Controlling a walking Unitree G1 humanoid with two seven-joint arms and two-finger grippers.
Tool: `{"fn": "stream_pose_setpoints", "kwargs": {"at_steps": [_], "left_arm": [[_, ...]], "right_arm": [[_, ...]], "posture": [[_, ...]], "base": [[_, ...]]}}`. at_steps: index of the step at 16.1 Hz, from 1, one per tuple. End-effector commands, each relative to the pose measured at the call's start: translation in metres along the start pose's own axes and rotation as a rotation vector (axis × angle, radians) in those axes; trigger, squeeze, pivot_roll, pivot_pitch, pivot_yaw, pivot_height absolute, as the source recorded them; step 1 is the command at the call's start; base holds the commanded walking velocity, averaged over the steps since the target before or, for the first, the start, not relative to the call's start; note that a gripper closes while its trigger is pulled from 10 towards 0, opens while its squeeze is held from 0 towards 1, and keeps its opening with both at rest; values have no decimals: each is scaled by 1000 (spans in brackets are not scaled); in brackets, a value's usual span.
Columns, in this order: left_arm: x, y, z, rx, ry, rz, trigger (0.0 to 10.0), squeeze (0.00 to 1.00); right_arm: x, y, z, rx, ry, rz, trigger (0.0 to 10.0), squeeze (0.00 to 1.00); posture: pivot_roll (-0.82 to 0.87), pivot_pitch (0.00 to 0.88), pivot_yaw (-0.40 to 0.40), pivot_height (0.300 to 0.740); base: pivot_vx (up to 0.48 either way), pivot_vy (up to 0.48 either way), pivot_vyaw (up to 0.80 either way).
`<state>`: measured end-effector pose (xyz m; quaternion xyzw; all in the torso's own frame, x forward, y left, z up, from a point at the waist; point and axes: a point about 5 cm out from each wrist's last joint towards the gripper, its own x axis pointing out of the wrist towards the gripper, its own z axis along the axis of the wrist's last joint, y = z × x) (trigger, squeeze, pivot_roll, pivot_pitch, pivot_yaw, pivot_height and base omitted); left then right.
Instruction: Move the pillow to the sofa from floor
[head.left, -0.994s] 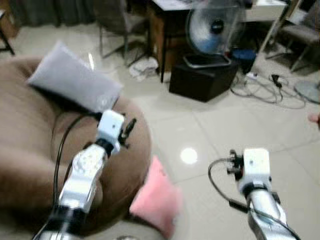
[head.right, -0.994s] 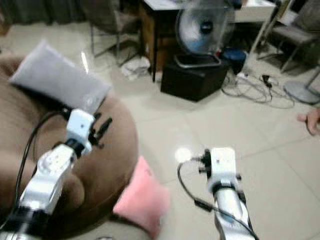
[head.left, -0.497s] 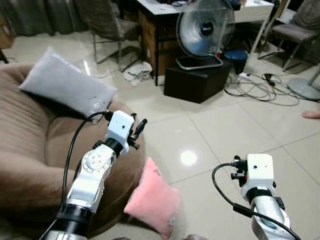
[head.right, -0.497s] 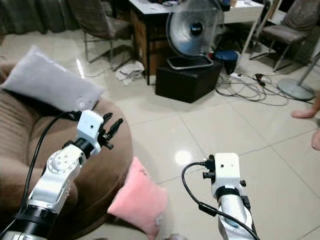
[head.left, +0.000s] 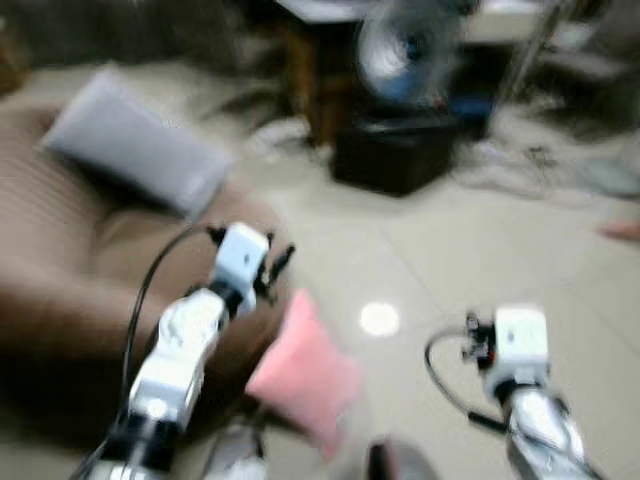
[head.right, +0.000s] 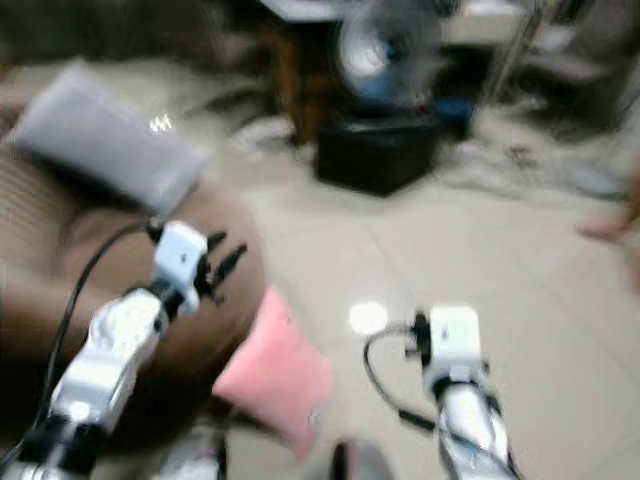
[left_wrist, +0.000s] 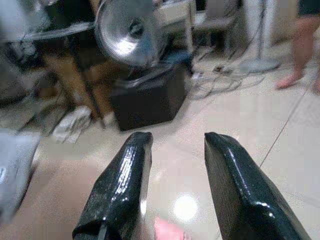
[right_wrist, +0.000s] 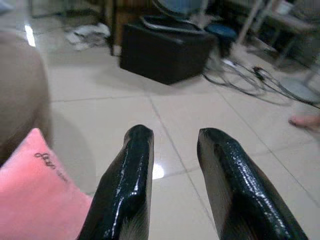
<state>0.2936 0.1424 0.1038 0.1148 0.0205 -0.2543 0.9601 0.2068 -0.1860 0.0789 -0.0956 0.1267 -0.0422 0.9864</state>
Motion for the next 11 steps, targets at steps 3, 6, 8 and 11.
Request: {"fn": "stream_pose_setpoints", "kwargs": {"at_steps": [3,6,8,11], "left_arm": [[1,1,3,22,-11,-15,10000,0],[3,1,5,20,-21,-25,10000,0],[5,0,4,26,-11,-38,10000,0],[6,-1,3,22,-4,-47,10000,0]], "right_arm": [[-2,1,-4,11,11,-3,10000,0],[-3,2,-5,6,14,-2,10000,0],[-3,2,-8,-14,27,-3,10000,0],[-2,1,-8,-15,25,-3,10000,0]], "posture": [[-6,16,-20,580],[-6,16,-20,561],[-9,14,-16,561],[-9,13,-17,561]], "base": [[0,0,0],[0,0,0],[150,0,0],[351,0,0]]}}
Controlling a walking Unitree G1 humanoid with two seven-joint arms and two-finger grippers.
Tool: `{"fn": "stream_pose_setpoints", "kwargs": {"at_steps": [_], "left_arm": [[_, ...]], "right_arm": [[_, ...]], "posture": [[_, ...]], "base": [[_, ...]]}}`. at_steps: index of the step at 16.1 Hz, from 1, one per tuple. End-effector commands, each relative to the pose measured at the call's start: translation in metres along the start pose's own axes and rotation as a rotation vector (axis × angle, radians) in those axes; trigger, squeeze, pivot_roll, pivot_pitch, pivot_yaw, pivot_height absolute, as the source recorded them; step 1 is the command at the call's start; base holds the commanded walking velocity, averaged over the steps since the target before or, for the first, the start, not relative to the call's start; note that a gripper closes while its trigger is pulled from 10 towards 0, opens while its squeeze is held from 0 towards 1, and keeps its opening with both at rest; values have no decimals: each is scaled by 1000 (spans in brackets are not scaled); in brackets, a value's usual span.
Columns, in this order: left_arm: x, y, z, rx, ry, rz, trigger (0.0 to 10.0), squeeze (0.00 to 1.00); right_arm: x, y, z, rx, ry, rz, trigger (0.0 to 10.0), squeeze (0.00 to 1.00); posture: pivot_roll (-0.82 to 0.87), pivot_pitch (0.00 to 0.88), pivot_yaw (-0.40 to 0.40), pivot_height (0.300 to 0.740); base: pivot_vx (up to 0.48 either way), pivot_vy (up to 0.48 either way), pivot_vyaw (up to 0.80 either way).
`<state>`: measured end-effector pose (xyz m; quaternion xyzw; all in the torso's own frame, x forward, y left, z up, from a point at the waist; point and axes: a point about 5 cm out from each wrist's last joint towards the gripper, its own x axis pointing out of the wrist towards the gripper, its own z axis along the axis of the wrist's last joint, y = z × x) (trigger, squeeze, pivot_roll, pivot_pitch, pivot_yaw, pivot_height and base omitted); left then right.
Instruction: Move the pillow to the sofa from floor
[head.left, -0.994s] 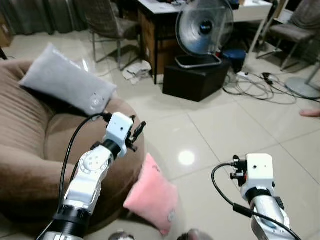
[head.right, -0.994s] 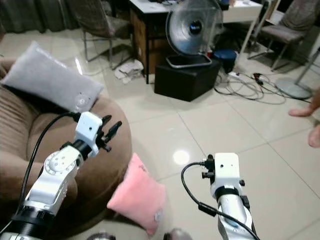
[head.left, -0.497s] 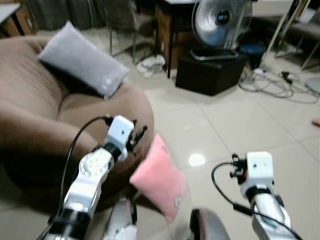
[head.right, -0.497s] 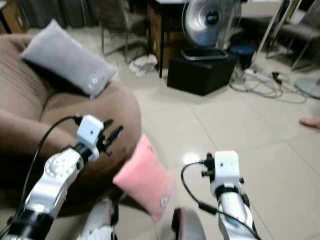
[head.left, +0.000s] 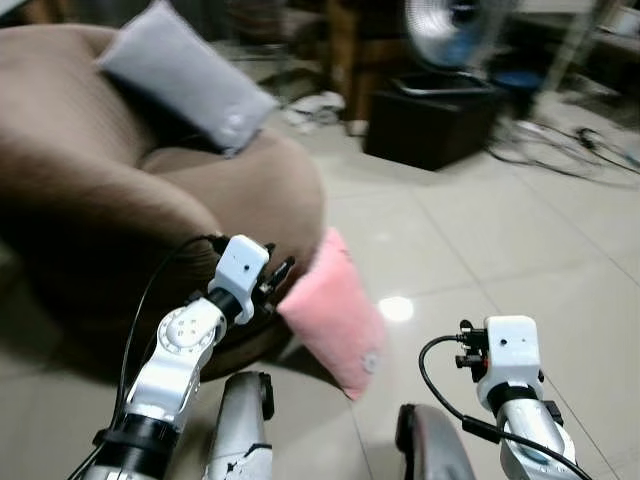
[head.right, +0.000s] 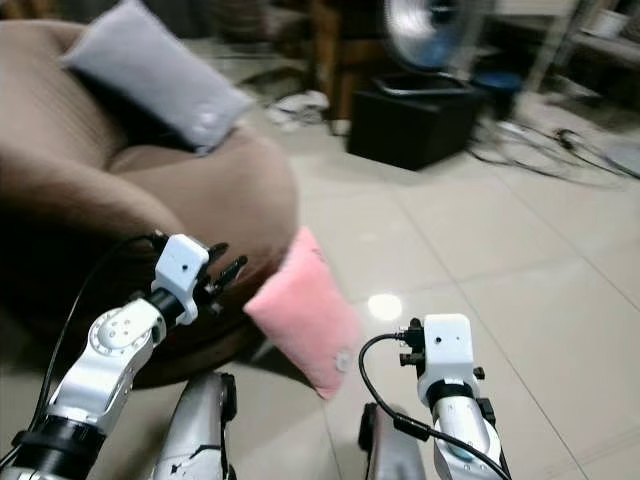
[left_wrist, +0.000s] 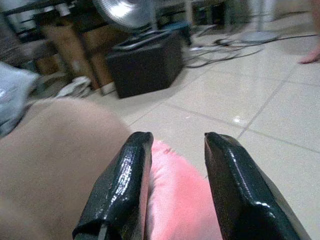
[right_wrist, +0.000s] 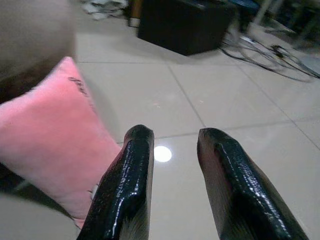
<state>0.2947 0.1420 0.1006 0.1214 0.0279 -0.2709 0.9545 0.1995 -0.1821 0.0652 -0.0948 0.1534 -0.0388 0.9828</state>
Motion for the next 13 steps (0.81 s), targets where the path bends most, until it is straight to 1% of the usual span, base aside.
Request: {"fn": "stream_pose_setpoints", "kwargs": {"at_steps": [1,5,13], "left_arm": [[5,-1,6,9,-18,-15,10000,0],[8,-3,4,5,-13,-29,10000,0],[7,3,2,14,-8,-1,10000,0]], "right_arm": [[2,-5,6,-15,-28,-15,10000,0],[4,-4,5,-39,-33,-5,10000,0],[7,-3,7,-53,-45,9,10000,0]], "posture": [[-9,11,-19,561],[-9,7,-21,561],[-3,0,-29,561]], "base": [[371,0,0],[383,0,0],[379,0,0]]}}
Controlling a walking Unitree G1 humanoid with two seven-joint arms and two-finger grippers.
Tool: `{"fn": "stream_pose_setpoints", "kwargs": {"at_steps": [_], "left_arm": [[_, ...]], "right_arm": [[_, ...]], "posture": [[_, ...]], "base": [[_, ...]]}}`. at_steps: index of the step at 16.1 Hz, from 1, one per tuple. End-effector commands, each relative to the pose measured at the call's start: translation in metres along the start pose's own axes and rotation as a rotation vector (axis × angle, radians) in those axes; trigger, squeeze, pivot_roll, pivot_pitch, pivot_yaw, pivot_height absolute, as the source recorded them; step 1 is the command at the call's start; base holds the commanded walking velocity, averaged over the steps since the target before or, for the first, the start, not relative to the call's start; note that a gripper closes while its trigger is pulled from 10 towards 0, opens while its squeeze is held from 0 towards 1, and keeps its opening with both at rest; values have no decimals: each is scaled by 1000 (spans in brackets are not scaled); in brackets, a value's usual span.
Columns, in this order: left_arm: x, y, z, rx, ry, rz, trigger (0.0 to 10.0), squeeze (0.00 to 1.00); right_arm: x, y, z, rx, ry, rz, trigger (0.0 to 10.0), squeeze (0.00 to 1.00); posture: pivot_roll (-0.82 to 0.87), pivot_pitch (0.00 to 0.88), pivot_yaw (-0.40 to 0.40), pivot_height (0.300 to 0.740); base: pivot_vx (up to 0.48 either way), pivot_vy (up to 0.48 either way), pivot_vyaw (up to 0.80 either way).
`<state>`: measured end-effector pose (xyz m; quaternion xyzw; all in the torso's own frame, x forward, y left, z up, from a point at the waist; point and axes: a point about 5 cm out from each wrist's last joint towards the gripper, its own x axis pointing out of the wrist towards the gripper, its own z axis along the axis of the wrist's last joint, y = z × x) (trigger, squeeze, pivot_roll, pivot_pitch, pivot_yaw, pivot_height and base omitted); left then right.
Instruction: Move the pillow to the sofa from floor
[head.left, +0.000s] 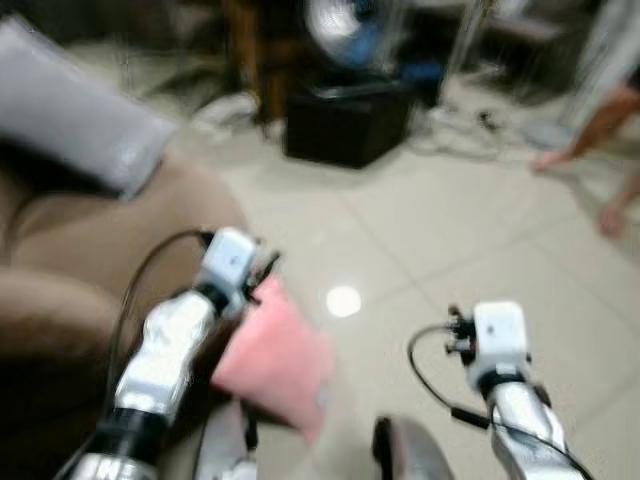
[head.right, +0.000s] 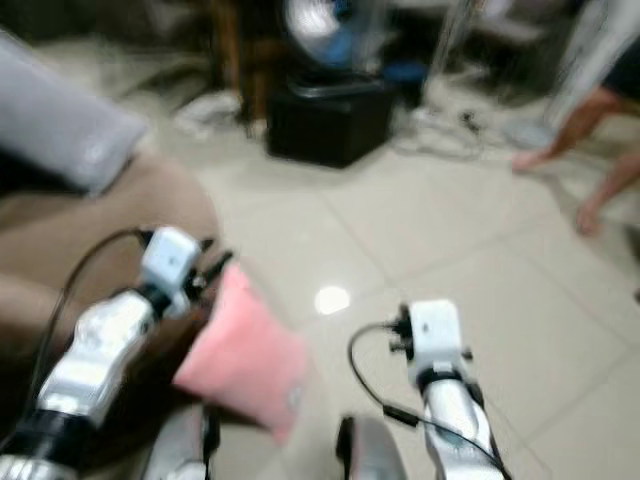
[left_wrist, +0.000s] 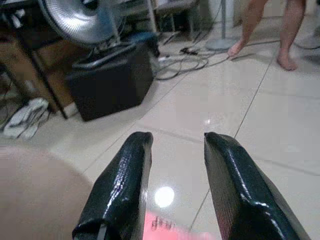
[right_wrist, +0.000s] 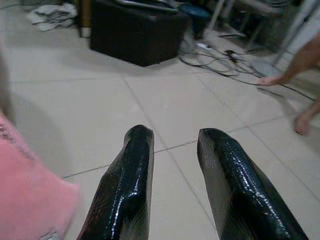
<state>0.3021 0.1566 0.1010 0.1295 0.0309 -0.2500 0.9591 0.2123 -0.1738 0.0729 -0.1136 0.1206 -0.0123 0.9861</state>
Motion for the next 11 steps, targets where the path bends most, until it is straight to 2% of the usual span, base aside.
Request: {"fn": "stream_pose_setpoints", "kwargs": {"at_steps": [1,4,7,11], "left_arm": [[7,-13,5,5,-22,-40,10000,0],[6,-2,-7,67,69,47,10000,0],[6,4,-19,47,127,69,10000,0],[21,-3,-42,-3,260,45,10000,0]], "right_arm": [[-2,-10,-6,-14,26,-27,10000,0],[0,-7,-6,-25,23,7,10000,0],[4,-3,-6,-24,31,27,10000,0],[11,1,-3,-36,15,80,10000,0]], "posture": [[-3,0,-29,561],[4,0,-29,561],[6,0,-27,561],[-15,3,-28,521]], "base": [[330,0,0],[0,0,0],[0,0,0],[0,0,0]]}}
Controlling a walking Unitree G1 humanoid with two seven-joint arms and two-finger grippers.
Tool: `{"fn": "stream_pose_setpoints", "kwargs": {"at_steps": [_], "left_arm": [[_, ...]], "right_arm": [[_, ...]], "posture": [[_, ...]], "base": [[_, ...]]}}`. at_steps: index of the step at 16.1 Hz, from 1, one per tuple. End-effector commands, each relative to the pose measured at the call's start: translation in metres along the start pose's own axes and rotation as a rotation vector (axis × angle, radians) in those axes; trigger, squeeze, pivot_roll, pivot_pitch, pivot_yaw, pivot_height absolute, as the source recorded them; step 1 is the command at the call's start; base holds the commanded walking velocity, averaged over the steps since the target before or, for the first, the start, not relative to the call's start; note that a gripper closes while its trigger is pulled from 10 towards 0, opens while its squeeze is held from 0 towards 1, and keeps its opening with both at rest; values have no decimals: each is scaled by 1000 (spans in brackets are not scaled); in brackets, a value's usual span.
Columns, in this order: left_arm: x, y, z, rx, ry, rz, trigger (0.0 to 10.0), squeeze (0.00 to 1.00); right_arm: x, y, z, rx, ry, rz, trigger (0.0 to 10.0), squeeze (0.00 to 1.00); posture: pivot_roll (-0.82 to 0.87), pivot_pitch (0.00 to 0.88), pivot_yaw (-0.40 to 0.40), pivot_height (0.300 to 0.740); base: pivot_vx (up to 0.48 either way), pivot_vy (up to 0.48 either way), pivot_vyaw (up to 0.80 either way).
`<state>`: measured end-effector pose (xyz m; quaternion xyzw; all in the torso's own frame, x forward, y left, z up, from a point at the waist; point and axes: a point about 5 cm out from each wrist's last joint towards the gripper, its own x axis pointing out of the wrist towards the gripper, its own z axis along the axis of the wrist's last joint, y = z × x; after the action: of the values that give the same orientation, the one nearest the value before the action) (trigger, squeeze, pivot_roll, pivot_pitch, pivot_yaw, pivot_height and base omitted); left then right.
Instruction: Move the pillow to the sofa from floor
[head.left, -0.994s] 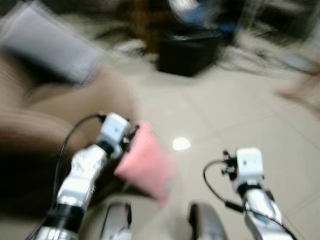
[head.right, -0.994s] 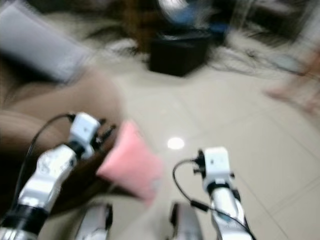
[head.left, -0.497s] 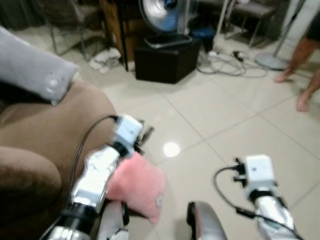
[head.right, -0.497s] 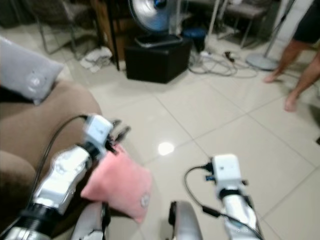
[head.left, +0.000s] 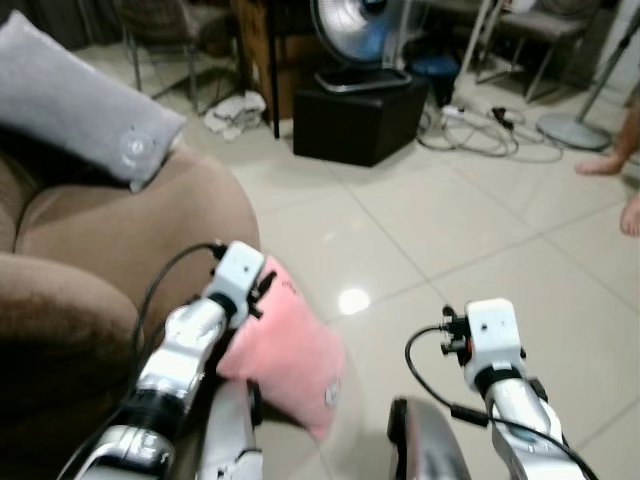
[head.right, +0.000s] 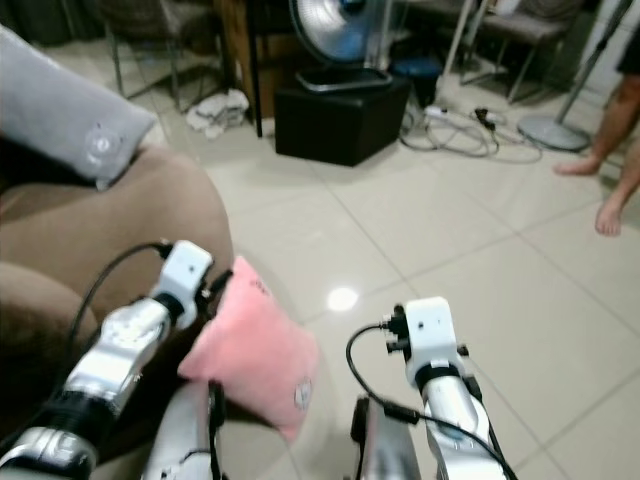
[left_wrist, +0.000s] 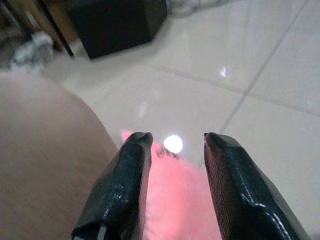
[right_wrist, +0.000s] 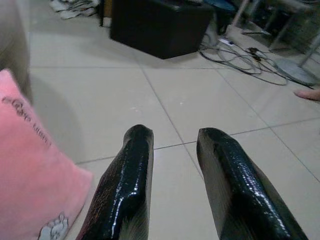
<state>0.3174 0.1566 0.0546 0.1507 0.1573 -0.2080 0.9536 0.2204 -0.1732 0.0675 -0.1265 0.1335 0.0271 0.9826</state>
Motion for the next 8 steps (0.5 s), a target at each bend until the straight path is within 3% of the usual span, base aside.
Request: {"fn": "stream_pose_setpoints", "kwargs": {"at_steps": [1,2,3,4,8], "left_arm": [[10,-1,0,12,51,22,10000,0],[11,-1,0,15,61,27,10000,0],[15,-2,0,-1,80,24,10000,455],[18,-2,-1,-30,99,24,10000,1000],[23,2,-1,-13,139,71,10000,1000]], "right_arm": [[4,2,2,-27,-3,49,10000,0],[4,2,3,-33,-3,58,10000,0],[4,2,3,-66,-3,75,10000,0],[4,2,3,-86,-2,88,10000,0],[0,-4,3,-98,4,105,10000,0]], "posture": [[-23,5,-28,506],[-34,10,-29,501],[-40,14,-29,491],[-51,23,-33,481],[-61,62,-46,441]], "base": [[0,0,0],[0,0,0],[0,0,0],[0,0,0],[0,0,0]]}}
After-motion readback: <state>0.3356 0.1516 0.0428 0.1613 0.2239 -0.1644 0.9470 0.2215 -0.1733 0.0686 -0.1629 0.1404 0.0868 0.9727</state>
